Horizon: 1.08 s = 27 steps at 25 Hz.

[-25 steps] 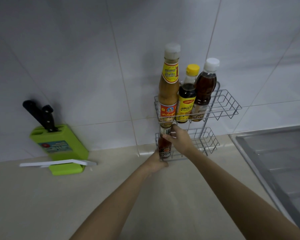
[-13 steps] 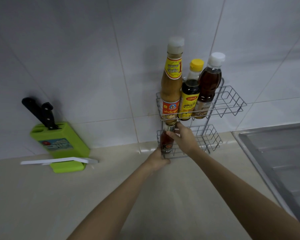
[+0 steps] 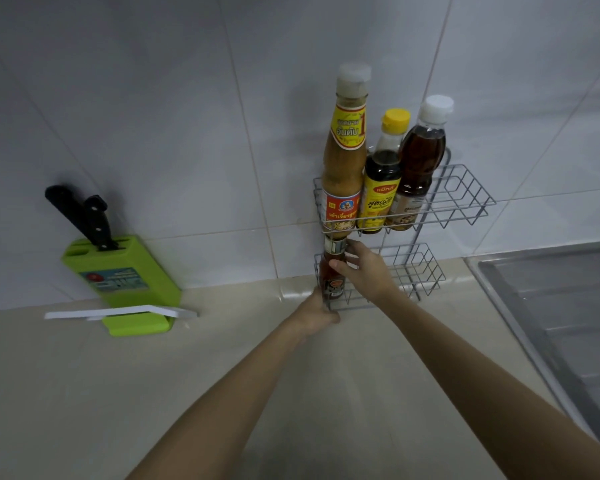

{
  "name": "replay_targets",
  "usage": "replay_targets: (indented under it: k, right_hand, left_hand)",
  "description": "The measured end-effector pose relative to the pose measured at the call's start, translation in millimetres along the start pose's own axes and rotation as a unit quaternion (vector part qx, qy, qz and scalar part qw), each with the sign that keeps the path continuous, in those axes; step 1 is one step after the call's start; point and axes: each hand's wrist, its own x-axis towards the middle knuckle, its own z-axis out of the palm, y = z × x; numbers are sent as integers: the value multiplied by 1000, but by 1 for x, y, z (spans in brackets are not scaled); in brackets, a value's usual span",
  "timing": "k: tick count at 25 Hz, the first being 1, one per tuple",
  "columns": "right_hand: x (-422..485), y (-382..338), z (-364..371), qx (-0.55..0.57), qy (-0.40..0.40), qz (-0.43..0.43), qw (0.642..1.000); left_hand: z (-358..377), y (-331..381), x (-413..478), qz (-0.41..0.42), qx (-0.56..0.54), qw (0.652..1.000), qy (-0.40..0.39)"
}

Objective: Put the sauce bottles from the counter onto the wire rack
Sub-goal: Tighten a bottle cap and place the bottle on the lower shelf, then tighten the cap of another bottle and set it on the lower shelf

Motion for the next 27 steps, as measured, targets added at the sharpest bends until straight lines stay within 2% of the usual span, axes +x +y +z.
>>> replay_targets:
  k: [2,6,9,13,16,19,22,25,27]
  right_hand:
    - [-7,5,-1,-30,13,21,999]
    - [-45,23,6,-206,48,7,977]
    - [-86,33,18,-260,-31,-13,965]
    - [-134,20,26,-269,-170,-43,947]
    - [-155,6,28,-265,-220,-67,936]
    - [-184,-17,39,-234,-256,-82,935]
    - [-213,-51,52,-191,-266,-115,938]
    - [-243,-85,58,-140,-255,-133,948]
    - [-265,-103,54,-146,-271,-148,940]
  left_hand:
    - [-1,3,-5,-5,28,1000,-11]
    - [-14,-2,-27,-9,145,988,-44]
    - [-37,-17,-55,-5,248,965,-88]
    - [-61,-48,-111,9,314,946,-76]
    - [-72,-74,-150,24,287,956,-61]
    - [-83,-108,-187,28,202,979,-27]
    - [-90,-142,-219,29,79,996,39]
    - [-84,-163,-243,17,1,998,57]
    - [-78,-168,-252,34,-38,996,71]
